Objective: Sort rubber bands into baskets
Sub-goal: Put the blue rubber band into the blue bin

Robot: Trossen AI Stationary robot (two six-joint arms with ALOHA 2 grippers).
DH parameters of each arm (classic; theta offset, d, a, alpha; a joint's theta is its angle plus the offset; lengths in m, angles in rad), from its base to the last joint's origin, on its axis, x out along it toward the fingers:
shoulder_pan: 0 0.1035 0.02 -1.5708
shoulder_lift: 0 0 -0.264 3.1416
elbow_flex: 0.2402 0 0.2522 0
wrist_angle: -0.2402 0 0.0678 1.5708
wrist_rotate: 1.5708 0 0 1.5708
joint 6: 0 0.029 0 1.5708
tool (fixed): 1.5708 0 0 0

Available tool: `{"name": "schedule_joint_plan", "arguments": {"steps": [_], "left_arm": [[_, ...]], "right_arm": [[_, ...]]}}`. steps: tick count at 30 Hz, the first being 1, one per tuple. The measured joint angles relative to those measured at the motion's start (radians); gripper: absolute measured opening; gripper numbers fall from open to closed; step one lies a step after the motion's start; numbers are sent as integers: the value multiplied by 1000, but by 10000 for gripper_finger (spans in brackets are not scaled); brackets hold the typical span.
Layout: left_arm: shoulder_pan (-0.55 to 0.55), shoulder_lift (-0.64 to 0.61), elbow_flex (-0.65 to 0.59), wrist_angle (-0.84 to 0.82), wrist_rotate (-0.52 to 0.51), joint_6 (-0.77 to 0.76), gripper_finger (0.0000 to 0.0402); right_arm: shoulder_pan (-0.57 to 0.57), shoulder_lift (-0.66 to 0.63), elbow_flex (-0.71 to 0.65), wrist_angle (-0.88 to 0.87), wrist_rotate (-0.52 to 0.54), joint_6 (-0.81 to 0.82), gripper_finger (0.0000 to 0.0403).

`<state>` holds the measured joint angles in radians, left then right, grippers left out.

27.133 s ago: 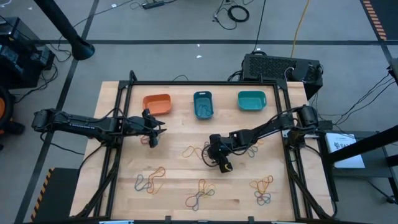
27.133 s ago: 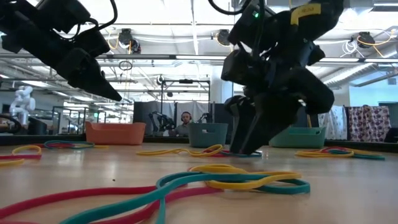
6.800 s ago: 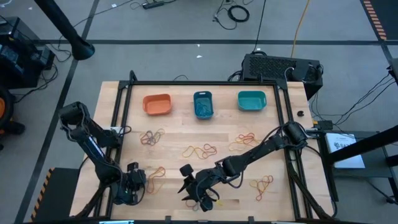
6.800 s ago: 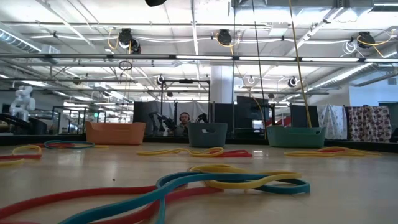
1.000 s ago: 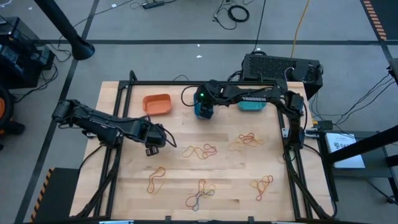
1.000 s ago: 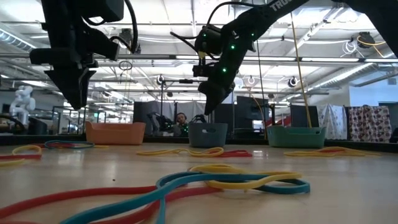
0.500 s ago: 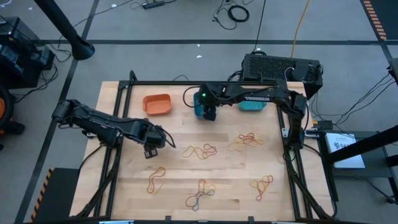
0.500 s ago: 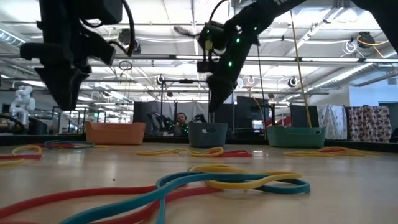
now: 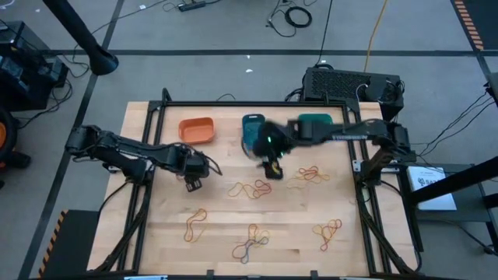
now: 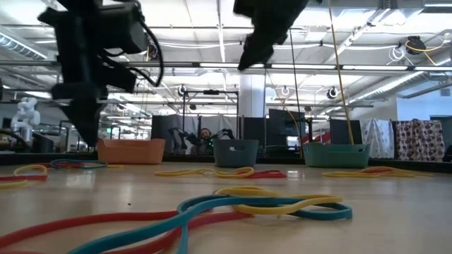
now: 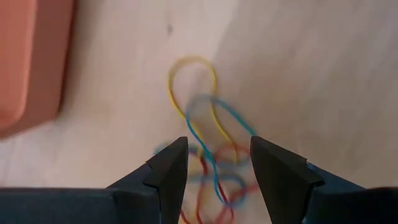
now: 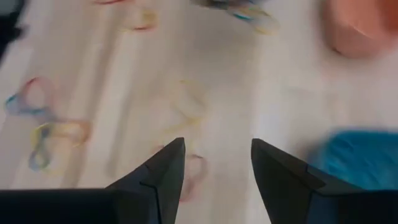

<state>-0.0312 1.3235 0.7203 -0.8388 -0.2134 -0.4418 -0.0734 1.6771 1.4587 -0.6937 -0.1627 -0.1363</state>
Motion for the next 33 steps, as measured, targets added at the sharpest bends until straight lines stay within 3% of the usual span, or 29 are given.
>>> {"name": "schedule_joint_plan", "arguments": {"steps": [7,15,18,22,33], "left_arm": [[89,0,-2,10,15,7,183],[121,0,-26,66,49,8,183],[134,0,-57,80,50,7,183],[151,0,-98,92,45,30,183],[155,0,-134,187,61,28,183]], "right_arm": [[142,-92,-189,263,4,-62,177],[254,-130,-498,828,12,-51,177],[287,-131,-569,966,14,-62,177],[309,-148,-574,1010,63,-84,177],[311,-148,-572,1013,63,-89,177]]}}
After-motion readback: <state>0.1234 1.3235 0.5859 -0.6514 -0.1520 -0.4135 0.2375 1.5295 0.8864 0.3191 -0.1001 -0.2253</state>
